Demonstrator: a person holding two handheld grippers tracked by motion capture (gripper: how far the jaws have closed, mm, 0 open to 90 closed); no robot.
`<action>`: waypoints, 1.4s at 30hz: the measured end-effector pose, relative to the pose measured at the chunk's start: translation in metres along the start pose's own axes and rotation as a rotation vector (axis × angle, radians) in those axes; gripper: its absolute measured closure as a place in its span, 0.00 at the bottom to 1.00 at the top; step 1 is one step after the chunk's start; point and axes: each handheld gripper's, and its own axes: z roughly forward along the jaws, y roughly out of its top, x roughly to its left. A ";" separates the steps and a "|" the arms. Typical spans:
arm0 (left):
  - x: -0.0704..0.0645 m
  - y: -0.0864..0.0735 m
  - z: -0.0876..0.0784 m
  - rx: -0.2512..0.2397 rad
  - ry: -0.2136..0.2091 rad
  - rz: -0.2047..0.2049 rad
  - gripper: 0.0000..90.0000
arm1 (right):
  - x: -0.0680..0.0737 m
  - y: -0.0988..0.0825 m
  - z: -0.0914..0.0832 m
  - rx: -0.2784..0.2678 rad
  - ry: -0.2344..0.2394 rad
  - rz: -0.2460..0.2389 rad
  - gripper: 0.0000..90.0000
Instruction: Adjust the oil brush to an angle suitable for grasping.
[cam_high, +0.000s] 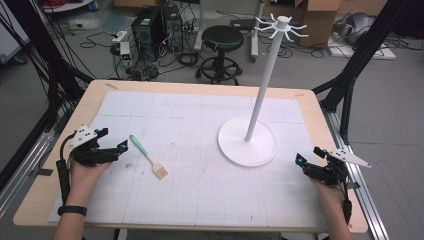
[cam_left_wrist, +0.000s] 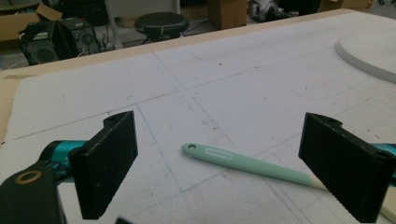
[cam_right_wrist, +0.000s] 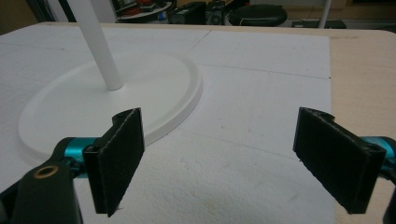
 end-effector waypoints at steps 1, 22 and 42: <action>0.000 0.000 0.000 0.000 0.000 0.000 0.14 | 0.000 0.000 0.000 0.003 -0.002 -0.003 0.18; 0.003 -0.003 0.002 0.081 0.008 0.002 0.39 | -0.001 0.000 -0.001 -0.006 -0.001 0.006 0.18; 0.005 -0.011 0.034 0.244 0.042 -0.007 1.00 | 0.002 0.002 0.001 -0.005 0.006 -0.002 0.18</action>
